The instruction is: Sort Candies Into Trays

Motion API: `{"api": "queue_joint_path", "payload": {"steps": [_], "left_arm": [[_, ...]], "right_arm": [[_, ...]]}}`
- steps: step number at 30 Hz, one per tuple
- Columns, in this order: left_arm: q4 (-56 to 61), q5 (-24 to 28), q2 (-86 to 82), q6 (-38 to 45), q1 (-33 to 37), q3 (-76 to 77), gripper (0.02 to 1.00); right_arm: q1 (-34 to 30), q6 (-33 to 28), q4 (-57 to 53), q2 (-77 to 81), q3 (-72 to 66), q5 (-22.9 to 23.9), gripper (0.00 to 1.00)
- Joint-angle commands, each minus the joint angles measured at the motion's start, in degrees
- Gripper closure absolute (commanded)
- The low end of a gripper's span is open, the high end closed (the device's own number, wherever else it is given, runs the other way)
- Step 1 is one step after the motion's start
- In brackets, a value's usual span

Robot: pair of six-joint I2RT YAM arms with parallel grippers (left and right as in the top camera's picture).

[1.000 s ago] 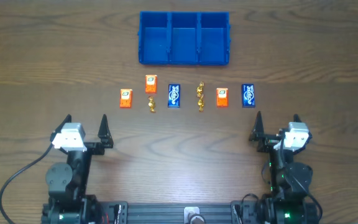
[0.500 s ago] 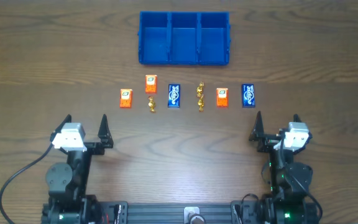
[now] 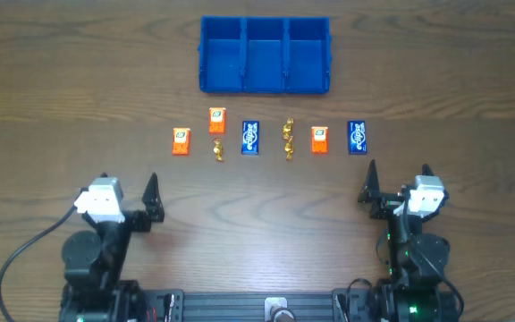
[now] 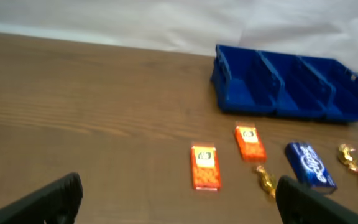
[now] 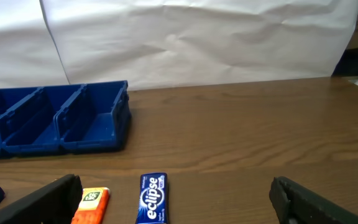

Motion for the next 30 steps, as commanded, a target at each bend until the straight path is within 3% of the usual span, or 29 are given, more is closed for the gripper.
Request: {"api": "queue_joint_path", "payload": {"steps": [1, 7, 14, 30], "left_arm": [[-12.0, 0.9, 2.1, -0.2, 0.2, 17.7, 0.018], [-20.5, 0.9, 14.5, 1.2, 0.2, 34.8, 0.02], [-24.2, 1.0, 38.0, 0.6, 0.2, 43.7, 0.018], [-7.8, 0.7, 85.0, -4.1, -7.1, 45.7, 0.018]], "right_arm": [[-0.2, -0.7, 0.1, -0.5, -0.3, -0.5, 0.001], [-0.2, -0.7, 0.1, -0.5, -0.3, -0.5, 0.001], [-0.2, -0.7, 0.1, -0.5, -0.3, -0.5, 0.001], [-0.2, -0.7, 0.1, -0.5, -0.3, -0.5, 0.001]]}}
